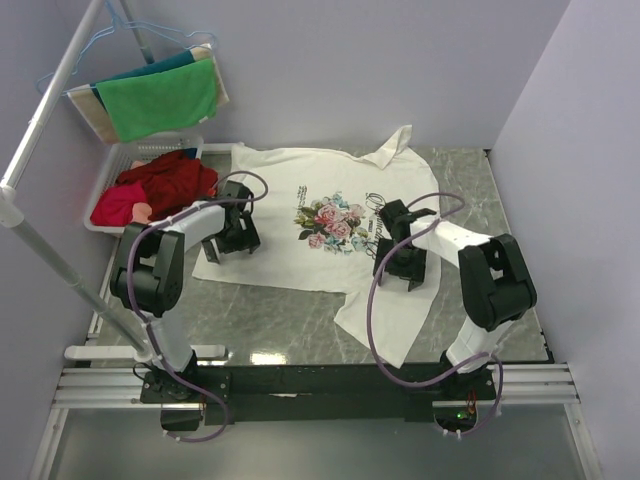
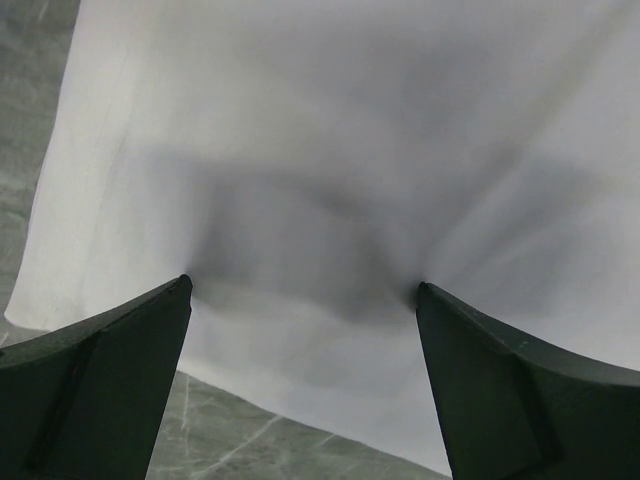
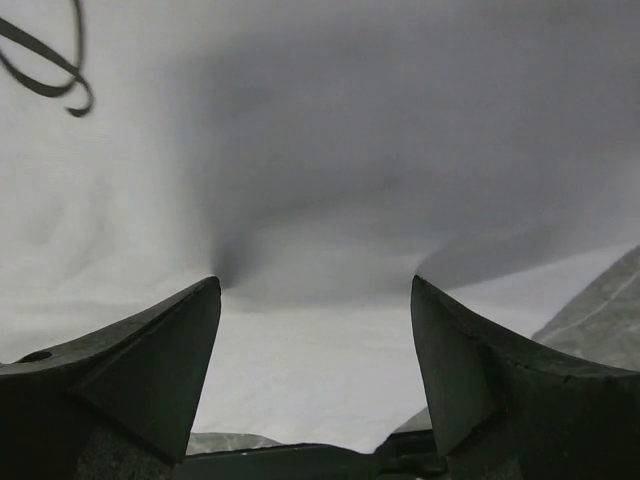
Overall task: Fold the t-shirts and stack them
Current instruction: Flatten the tshirt out
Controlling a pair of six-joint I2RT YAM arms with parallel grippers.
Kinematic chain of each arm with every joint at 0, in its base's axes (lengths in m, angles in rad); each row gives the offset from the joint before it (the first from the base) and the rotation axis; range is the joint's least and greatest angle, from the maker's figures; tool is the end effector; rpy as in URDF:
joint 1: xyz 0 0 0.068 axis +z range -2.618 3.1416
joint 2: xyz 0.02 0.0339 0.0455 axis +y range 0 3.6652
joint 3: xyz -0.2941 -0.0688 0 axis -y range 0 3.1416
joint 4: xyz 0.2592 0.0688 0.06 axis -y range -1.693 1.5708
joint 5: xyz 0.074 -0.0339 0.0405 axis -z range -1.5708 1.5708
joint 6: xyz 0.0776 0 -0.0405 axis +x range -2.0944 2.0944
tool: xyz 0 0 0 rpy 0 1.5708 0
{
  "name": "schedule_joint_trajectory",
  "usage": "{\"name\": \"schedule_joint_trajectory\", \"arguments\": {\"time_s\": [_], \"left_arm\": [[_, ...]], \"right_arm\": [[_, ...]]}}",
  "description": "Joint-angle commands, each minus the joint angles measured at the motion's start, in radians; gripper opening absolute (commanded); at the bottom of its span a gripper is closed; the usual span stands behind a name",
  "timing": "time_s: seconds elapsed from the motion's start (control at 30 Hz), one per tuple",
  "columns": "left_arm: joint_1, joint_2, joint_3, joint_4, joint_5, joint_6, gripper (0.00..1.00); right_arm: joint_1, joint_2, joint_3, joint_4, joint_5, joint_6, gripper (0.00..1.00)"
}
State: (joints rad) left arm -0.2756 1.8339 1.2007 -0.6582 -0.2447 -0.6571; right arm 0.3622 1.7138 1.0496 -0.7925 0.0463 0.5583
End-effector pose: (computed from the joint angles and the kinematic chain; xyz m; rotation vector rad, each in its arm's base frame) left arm 0.3728 -0.0859 0.1490 -0.5744 2.7211 0.1296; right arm 0.3007 0.1101 0.1415 0.2995 3.0039 0.0140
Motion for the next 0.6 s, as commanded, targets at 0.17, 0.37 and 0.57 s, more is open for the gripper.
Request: {"name": "schedule_joint_trajectory", "arguments": {"time_s": [0.17,0.37,0.57], "left_arm": [[-0.005,-0.102,-0.121,-0.072,-0.002,-0.050,1.00],[-0.043,-0.130,-0.167,-0.107,0.009,-0.073,1.00],[-0.106,-0.166,-0.197,-0.162,-0.007,-0.107,0.99]], "right_arm": [[-0.011,0.004,-0.013,-0.180,0.090,-0.011,0.82],[-0.068,-0.003,-0.030,-0.212,0.116,-0.018,0.83],[-0.126,-0.023,-0.060,-0.229,0.130,-0.043,0.82]]}}
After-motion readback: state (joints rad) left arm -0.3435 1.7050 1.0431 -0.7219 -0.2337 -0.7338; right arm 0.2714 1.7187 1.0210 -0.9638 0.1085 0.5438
